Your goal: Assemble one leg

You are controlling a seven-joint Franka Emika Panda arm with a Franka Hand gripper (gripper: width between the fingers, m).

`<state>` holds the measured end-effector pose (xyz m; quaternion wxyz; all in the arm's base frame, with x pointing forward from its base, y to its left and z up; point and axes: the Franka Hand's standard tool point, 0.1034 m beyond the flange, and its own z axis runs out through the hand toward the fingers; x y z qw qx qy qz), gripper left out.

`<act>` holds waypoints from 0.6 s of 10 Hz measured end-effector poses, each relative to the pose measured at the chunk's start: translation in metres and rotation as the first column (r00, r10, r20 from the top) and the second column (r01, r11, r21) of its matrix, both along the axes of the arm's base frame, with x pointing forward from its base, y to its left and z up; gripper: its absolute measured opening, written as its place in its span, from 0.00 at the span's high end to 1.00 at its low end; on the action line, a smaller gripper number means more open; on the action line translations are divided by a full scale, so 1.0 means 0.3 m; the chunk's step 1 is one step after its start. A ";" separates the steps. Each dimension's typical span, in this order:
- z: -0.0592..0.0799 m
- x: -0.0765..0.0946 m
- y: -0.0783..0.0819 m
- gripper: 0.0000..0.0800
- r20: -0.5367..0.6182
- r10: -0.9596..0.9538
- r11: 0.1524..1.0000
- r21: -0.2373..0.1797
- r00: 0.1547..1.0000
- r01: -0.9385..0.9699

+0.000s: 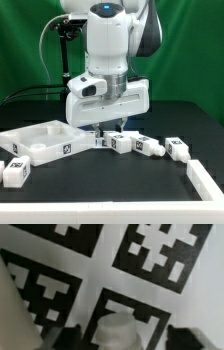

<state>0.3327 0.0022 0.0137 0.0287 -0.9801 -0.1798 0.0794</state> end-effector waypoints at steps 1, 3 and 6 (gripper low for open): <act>0.013 -0.013 -0.005 0.28 -0.025 0.002 1.000 0.002 1.000 -0.002; 0.141 -0.016 -0.048 0.22 -0.070 -0.002 1.000 0.005 0.998 0.002; 0.228 0.093 -0.179 0.19 -0.028 0.094 0.995 0.038 0.995 -0.093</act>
Offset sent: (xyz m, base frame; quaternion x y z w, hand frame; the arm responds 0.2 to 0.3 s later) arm 0.0004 -0.0470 0.0726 0.0206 -0.0730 0.0021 0.9971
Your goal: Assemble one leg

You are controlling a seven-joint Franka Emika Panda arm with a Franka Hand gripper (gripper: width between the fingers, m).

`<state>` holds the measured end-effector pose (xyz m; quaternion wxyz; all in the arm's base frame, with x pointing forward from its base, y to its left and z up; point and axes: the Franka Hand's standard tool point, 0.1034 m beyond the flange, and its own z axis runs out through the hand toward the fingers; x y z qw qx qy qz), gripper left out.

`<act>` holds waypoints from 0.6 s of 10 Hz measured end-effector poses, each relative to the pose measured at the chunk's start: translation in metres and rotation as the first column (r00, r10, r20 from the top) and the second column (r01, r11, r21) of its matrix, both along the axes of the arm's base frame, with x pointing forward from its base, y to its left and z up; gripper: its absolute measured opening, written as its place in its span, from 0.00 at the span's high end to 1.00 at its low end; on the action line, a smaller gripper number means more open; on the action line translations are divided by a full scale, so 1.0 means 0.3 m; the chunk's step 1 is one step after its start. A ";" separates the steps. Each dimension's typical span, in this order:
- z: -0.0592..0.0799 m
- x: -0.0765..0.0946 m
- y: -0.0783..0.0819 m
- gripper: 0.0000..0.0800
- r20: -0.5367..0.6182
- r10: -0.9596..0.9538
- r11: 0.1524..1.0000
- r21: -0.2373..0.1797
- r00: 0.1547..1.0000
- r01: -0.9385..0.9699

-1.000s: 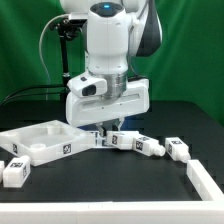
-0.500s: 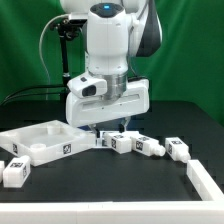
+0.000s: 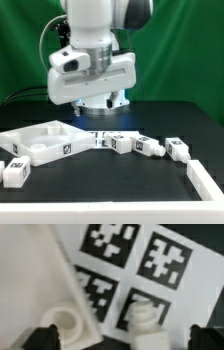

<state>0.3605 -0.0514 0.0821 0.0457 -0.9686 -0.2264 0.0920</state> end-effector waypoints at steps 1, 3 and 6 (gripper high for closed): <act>-0.007 0.020 0.000 0.19 0.028 0.030 1.000 0.000 0.999 -0.030; -0.010 0.010 0.003 0.19 0.019 0.027 1.000 0.001 0.999 -0.027; -0.075 0.003 -0.033 0.19 0.043 0.133 0.991 -0.022 0.990 -0.132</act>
Offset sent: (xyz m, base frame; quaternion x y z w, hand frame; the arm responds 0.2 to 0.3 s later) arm 0.0000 0.0000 0.0000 0.0000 0.0000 0.0000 1.0000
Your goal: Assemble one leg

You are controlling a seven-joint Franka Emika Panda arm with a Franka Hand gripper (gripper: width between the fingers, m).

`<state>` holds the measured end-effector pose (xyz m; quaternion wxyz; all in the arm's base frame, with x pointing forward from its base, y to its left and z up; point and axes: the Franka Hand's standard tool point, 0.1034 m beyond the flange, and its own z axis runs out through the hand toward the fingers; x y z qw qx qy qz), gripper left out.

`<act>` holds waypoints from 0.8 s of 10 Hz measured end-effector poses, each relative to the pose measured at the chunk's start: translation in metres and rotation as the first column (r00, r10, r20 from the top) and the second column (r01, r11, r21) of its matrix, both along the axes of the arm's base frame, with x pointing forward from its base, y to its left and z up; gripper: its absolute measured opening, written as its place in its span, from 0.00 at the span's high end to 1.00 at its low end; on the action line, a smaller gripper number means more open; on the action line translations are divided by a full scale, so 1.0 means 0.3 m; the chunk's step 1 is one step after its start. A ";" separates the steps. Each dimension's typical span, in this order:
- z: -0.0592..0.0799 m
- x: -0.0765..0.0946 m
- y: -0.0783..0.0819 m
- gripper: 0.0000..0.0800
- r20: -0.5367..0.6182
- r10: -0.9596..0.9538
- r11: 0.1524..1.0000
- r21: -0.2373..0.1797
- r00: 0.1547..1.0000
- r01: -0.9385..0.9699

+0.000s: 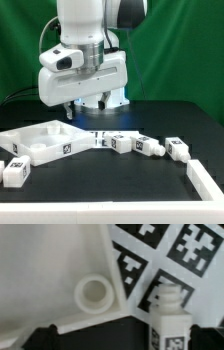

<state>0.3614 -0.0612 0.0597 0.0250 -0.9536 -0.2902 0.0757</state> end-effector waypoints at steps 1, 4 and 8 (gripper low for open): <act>0.003 0.008 -0.061 0.19 -0.003 0.041 0.999 0.000 0.999 -0.041; -0.014 0.059 -0.321 0.19 0.017 0.210 0.978 0.009 0.978 -0.210; -0.020 0.061 -0.331 0.19 0.015 0.213 0.977 0.010 0.977 -0.213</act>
Offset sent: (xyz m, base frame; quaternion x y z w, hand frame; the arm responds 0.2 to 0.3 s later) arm 0.0343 -0.1000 -0.0021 -0.0206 0.0162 -0.1452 0.9891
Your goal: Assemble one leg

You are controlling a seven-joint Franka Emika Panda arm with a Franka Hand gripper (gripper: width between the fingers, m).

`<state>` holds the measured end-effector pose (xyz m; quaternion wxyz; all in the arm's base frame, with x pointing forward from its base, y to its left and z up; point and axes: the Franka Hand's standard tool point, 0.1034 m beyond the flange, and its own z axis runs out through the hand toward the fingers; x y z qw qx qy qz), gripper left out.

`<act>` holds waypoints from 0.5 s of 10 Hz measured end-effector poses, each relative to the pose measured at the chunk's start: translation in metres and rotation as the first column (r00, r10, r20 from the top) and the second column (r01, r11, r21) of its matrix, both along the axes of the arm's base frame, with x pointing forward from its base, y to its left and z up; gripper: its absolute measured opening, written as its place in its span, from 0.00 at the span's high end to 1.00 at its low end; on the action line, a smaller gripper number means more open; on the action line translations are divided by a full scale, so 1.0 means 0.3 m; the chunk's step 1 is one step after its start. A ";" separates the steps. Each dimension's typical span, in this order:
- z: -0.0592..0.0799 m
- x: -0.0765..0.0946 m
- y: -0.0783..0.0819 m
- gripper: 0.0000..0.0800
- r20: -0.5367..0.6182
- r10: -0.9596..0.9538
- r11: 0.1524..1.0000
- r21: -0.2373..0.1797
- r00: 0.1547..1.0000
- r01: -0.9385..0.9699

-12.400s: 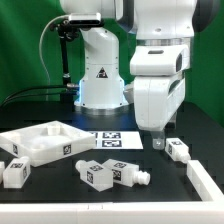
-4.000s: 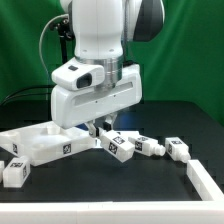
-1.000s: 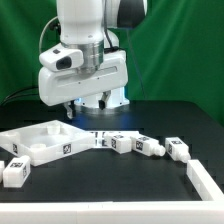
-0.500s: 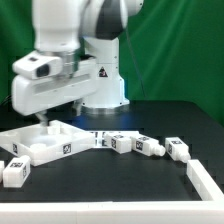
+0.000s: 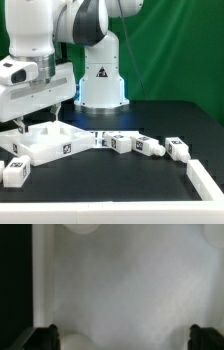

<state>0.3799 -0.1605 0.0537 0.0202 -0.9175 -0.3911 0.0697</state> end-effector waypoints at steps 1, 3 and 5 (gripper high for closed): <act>-0.001 -0.001 0.000 0.19 -0.001 0.001 1.000 0.000 1.000 -0.001; -0.042 0.032 -0.079 0.19 0.014 0.062 0.998 -0.006 0.998 -0.062; -0.049 0.118 -0.181 0.19 0.047 0.120 0.993 -0.027 0.992 -0.119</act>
Offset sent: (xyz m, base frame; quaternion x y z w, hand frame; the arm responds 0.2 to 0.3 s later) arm 0.0552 -0.0560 0.0006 -0.0389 0.0160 -0.0956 0.9945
